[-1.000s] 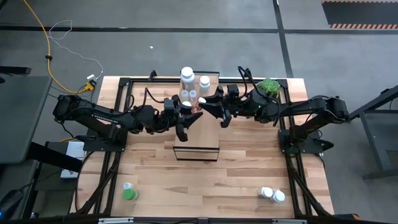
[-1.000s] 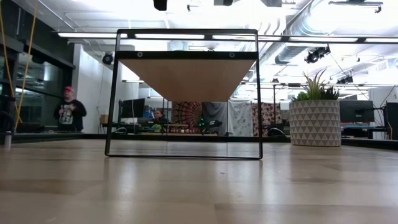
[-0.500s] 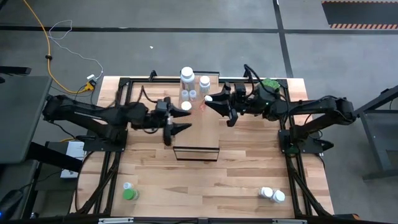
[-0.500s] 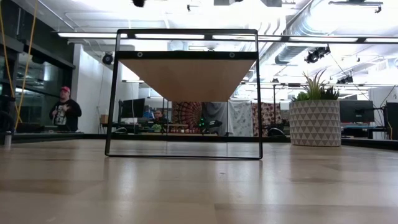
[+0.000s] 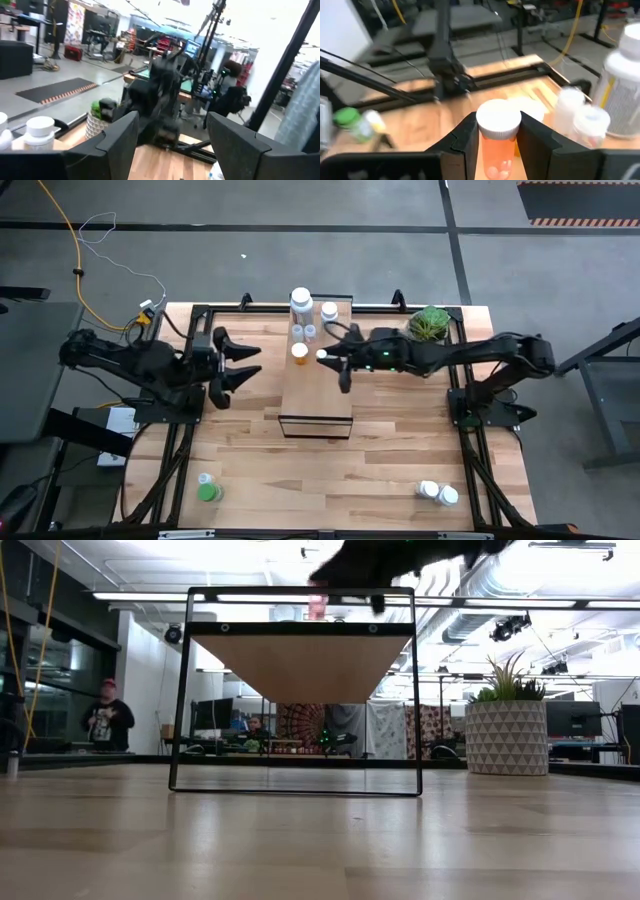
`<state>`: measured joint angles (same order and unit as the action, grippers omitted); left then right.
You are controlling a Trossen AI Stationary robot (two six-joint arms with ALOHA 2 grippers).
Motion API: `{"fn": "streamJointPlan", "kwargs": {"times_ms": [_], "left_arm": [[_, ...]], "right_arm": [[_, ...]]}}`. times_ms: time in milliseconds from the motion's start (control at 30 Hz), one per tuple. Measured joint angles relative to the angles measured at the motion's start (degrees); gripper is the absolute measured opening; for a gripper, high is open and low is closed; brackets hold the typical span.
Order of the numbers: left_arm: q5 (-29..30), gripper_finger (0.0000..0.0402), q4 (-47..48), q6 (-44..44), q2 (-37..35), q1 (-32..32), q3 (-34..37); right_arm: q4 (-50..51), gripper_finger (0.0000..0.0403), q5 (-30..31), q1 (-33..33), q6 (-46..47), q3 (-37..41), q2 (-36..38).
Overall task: Pick and place medicine bottles onto shelf by color
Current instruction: Put the pink medicine bottle on the shelf
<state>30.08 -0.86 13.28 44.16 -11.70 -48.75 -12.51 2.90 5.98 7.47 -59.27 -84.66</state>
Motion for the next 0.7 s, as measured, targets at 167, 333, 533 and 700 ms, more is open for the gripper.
{"fn": "streamJointPlan", "kwargs": {"times_ms": [167, 333, 533, 700], "left_arm": [[1.93, 0.0223, -0.24, 0.00, -0.28, -1.14, 0.13], [2.32, 0.0223, -0.24, 0.00, -0.28, -1.16, 0.13], [2.78, 0.0223, -0.26, -0.89, -0.26, -1.11, 0.13], [3.72, 0.0223, -0.28, -2.27, -0.26, -1.09, 0.13]], "right_arm": [[-4.47, 0.0104, -0.11, 3.02, -0.33, 0.00, -5.63], [-5.70, 0.0104, 0.50, 5.92, -1.43, -0.02, -8.40], [-4.61, 0.0104, 3.80, 7.23, -3.83, 0.00, -8.10], [-1.45, 0.0104, 4.01, 7.55, -3.63, 0.00, -8.04]]}}
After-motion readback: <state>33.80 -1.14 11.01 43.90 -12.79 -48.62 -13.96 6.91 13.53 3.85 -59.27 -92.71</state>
